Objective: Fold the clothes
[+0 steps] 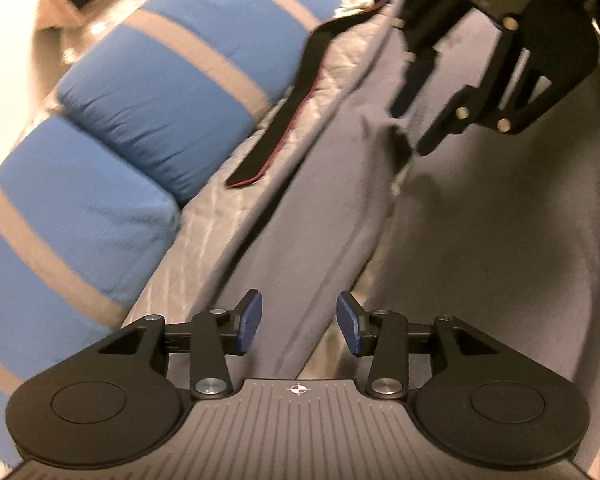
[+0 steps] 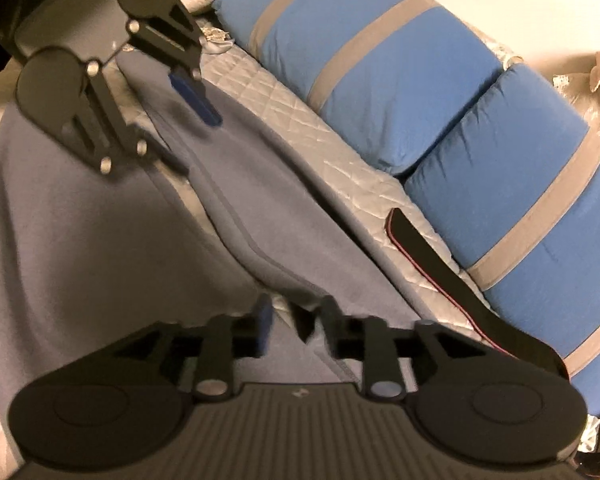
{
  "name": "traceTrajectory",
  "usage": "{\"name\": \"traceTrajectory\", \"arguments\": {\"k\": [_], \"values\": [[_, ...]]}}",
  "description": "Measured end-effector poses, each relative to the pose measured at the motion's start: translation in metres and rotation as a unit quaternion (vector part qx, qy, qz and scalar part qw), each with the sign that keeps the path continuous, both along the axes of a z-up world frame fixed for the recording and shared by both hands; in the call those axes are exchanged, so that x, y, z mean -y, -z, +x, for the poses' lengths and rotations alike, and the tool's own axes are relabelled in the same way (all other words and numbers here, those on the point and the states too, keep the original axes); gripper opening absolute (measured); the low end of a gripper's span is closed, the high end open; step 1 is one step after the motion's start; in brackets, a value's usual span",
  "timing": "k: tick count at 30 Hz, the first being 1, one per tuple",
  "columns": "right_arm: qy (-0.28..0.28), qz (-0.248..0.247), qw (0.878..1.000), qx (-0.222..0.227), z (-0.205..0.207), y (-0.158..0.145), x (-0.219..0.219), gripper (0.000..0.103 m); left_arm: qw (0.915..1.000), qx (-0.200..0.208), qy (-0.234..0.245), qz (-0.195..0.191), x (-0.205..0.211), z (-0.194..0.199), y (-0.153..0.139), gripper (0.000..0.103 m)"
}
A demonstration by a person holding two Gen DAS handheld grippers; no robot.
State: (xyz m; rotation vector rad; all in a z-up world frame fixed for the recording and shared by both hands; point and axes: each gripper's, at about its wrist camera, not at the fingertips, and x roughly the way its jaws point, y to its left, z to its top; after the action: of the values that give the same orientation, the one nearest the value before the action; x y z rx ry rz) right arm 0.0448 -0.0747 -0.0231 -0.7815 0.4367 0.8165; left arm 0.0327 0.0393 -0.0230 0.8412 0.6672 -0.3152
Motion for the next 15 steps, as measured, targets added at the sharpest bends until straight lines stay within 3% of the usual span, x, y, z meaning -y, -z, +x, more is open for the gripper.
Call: {"name": "traceTrajectory", "arguments": {"k": [4, 15], "values": [[0.006, -0.003, 1.000, 0.010, 0.001, 0.001, -0.001, 0.062, 0.9999, -0.011, -0.001, -0.006, 0.007, 0.012, 0.008, 0.040], [0.014, 0.001, 1.000, 0.026, 0.001, -0.002, -0.001, 0.069, 0.9982, -0.042, -0.034, -0.027, 0.000, 0.037, 0.016, 0.040]]}}
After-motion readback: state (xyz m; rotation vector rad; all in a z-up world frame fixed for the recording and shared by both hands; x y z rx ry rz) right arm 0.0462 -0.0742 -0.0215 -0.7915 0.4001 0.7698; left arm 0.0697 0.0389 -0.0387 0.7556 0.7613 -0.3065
